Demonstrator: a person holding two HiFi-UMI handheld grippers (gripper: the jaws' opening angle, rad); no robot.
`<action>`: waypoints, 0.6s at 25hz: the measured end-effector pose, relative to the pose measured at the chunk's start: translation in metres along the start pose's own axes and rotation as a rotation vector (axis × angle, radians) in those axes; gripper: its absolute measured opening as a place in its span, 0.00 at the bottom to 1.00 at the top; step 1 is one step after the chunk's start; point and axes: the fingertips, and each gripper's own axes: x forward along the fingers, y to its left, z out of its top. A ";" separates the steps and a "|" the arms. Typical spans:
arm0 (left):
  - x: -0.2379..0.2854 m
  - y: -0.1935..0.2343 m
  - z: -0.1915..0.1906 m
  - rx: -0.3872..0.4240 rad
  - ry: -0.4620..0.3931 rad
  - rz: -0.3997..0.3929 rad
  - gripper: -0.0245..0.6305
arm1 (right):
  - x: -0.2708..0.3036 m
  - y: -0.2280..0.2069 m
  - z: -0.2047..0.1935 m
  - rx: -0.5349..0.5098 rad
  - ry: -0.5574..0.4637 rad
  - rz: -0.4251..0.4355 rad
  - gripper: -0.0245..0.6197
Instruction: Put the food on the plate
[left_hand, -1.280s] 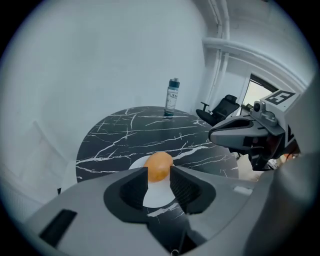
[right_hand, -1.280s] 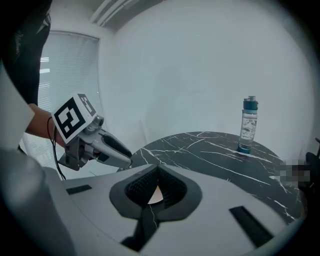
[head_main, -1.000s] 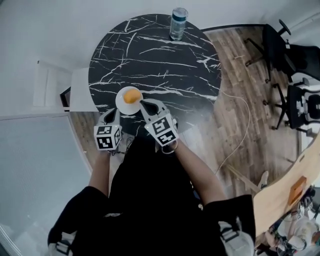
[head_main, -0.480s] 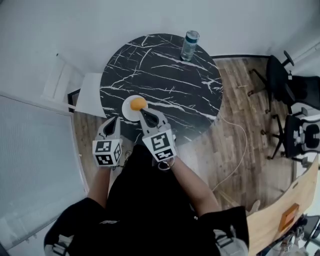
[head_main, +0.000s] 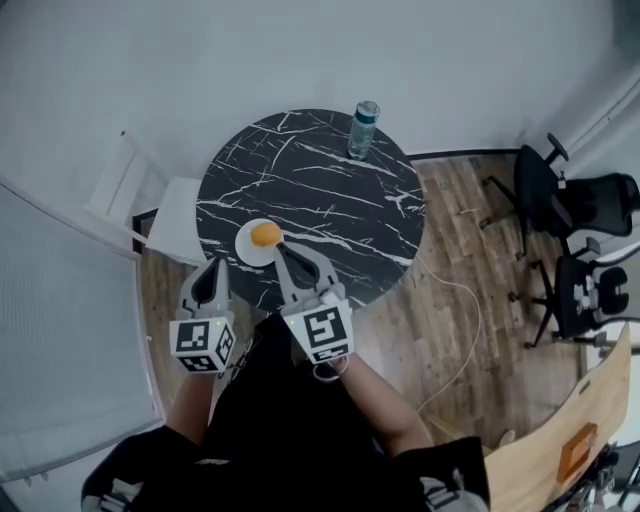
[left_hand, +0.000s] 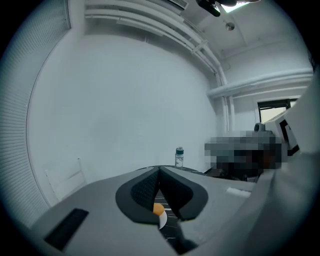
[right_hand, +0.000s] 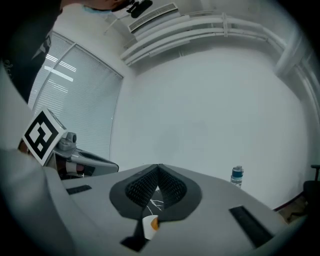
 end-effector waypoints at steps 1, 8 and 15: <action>-0.002 -0.003 0.003 0.003 -0.011 -0.001 0.04 | -0.006 -0.002 0.007 -0.004 -0.014 -0.008 0.03; -0.017 -0.011 0.021 0.018 -0.046 0.007 0.04 | -0.041 -0.016 0.036 -0.026 -0.076 -0.080 0.03; -0.019 -0.008 0.034 0.037 -0.085 0.015 0.04 | -0.059 -0.044 0.045 -0.010 -0.097 -0.166 0.03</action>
